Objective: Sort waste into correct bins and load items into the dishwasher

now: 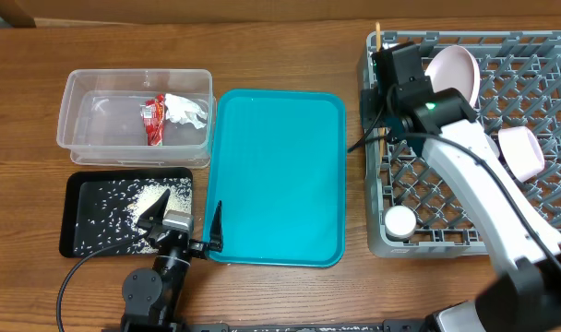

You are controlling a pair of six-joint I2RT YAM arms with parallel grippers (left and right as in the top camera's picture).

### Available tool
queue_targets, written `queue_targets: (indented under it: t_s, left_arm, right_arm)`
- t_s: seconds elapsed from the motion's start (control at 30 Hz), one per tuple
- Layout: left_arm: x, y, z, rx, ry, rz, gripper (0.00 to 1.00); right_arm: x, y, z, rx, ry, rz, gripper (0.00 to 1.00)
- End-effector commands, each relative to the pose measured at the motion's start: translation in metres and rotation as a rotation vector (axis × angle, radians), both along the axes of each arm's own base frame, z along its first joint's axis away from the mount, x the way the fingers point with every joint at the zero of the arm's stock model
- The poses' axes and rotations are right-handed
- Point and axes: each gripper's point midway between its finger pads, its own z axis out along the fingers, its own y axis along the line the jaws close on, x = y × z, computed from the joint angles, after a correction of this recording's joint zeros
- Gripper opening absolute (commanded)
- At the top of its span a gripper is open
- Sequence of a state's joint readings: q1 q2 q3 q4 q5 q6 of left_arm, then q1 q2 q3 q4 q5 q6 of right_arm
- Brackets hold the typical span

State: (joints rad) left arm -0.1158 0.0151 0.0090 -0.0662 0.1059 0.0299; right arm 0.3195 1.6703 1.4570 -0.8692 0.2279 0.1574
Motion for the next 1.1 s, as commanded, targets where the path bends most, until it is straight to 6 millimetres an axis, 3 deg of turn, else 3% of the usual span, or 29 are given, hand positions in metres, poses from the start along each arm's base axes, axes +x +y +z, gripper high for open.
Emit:
queue_targets:
  t_s: [0.0, 0.07, 0.17, 0.27, 0.37, 0.5, 0.53, 0.57, 0.6, 0.7, 0.8, 1.07]
  left_arm:
    - [-0.001, -0.001, 0.000, 0.011, -0.009, -0.010, 1.00]
    - [-0.001, -0.001, 0.000, 0.011, -0.009, -0.010, 1.00]
    - [-0.001, -0.001, 0.000, 0.011, -0.009, -0.010, 1.00]
    - [-0.001, -0.001, 0.000, 0.011, -0.009, -0.010, 1.00]
    - [-0.001, -0.001, 0.000, 0.011, -0.009, -0.010, 1.00]
    - [-0.001, -0.001, 0.000, 0.011, -0.009, -0.010, 1.00]
    - [-0.001, -0.001, 0.000, 0.011, -0.009, -0.010, 1.00]
    - [-0.001, -0.001, 0.000, 0.011, -0.009, -0.010, 1.00]
    - [-0.001, -0.001, 0.000, 0.011, -0.009, -0.010, 1.00]
    - [-0.001, -0.001, 0.000, 0.011, -0.009, -0.010, 1.00]
    - [-0.001, -0.001, 0.000, 0.011, -0.009, -0.010, 1.00]
    - [-0.001, -0.001, 0.000, 0.011, -0.009, -0.010, 1.00]
  right_arm:
    - [0.000, -0.015, -0.036, -0.054, 0.088, -0.020, 0.15]
    - [0.001, -0.016, -0.038, -0.051, 0.094, -0.023, 0.34]
    - [0.001, -0.014, -0.020, -0.040, 0.062, -0.021, 0.40]
    - [-0.008, -0.003, 0.014, 0.003, 0.014, -0.002, 0.41]
    - [-0.029, 0.024, 0.051, 0.107, -0.026, 0.091, 0.44]
    - [-0.073, 0.066, 0.098, 0.273, -0.073, 0.260, 0.52]
    - [-0.085, 0.074, 0.109, 0.312, -0.081, 0.302, 0.65]
    - [-0.097, 0.082, 0.118, 0.351, -0.086, 0.344, 0.88]
    - [-0.108, 0.089, 0.127, 0.386, -0.091, 0.383, 1.00]
    - [-0.138, 0.105, 0.149, 0.482, -0.099, 0.487, 1.00]
    - [-0.147, 0.104, 0.160, 0.499, -0.126, 0.509, 1.00]
    - [-0.155, 0.075, 0.151, 0.424, -0.098, 0.434, 1.00]
